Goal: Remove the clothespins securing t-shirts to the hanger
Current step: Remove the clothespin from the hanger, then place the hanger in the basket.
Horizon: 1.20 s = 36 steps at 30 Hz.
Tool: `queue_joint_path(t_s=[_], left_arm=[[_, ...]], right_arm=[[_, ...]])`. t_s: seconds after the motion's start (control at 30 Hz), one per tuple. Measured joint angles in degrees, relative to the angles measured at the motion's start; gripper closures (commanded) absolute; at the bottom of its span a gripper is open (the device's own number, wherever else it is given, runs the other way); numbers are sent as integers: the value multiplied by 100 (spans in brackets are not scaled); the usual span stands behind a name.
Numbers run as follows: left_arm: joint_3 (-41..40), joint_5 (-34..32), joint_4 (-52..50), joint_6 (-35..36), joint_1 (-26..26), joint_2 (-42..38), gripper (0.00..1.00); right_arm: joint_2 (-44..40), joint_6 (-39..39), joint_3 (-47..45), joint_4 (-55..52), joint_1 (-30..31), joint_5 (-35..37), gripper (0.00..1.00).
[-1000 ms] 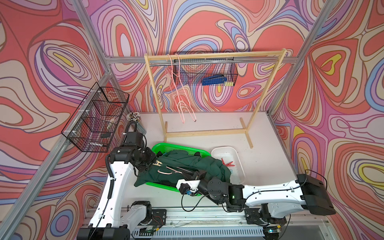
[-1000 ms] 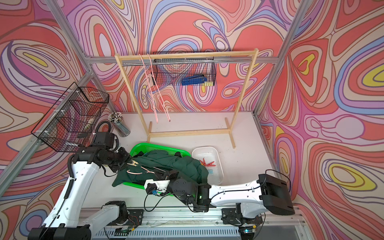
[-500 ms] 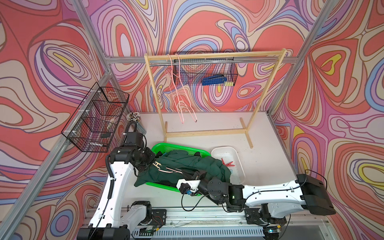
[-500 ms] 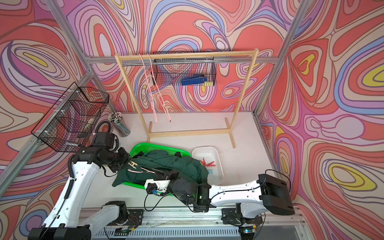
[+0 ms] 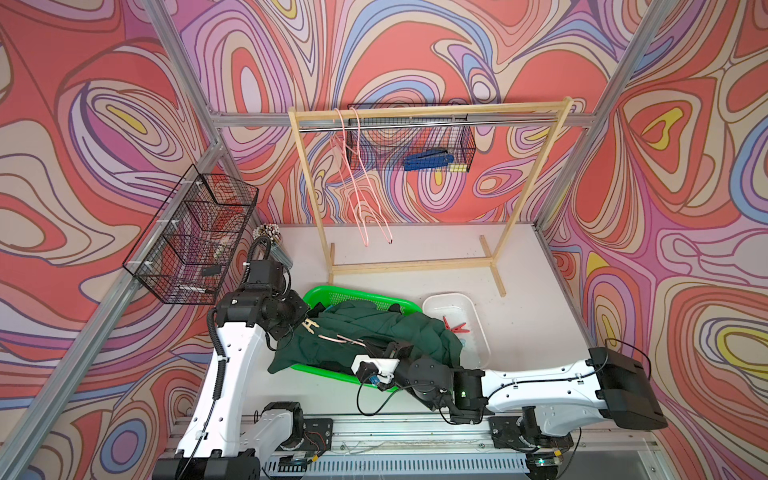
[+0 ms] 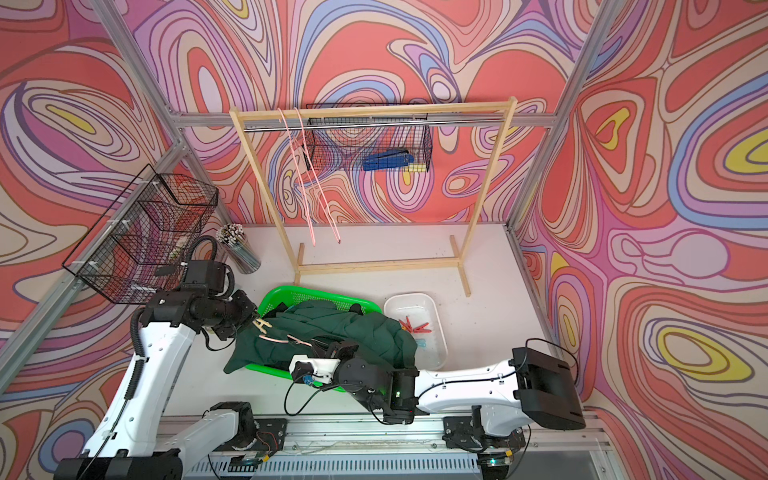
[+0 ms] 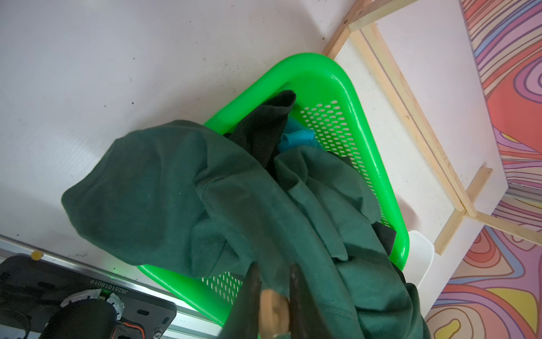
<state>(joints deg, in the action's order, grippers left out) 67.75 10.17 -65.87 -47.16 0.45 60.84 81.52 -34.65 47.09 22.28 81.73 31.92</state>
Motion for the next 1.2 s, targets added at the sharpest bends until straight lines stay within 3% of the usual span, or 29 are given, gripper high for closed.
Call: queue_joint_path(t_s=[0.17, 0.53, 0.8, 0.97, 1.2], left_arm=[[57, 9, 107, 188, 0, -35, 82], [136, -13, 175, 817, 0, -695, 81], [199, 48, 175, 1145, 2, -890, 81], [197, 210, 179, 1255, 2, -955, 81], [13, 544, 339, 1259, 2, -1224, 83]], right_arm=[[267, 623, 667, -721, -396, -339, 100], [1248, 2223, 2798, -2332, -1537, -2017, 100], [1950, 3381, 3705, -2986, -1945, -3340, 100], [2179, 4017, 3932, -3180, -2173, -3773, 100], [2245, 4474, 4044, -3606, -2251, -3593, 72]])
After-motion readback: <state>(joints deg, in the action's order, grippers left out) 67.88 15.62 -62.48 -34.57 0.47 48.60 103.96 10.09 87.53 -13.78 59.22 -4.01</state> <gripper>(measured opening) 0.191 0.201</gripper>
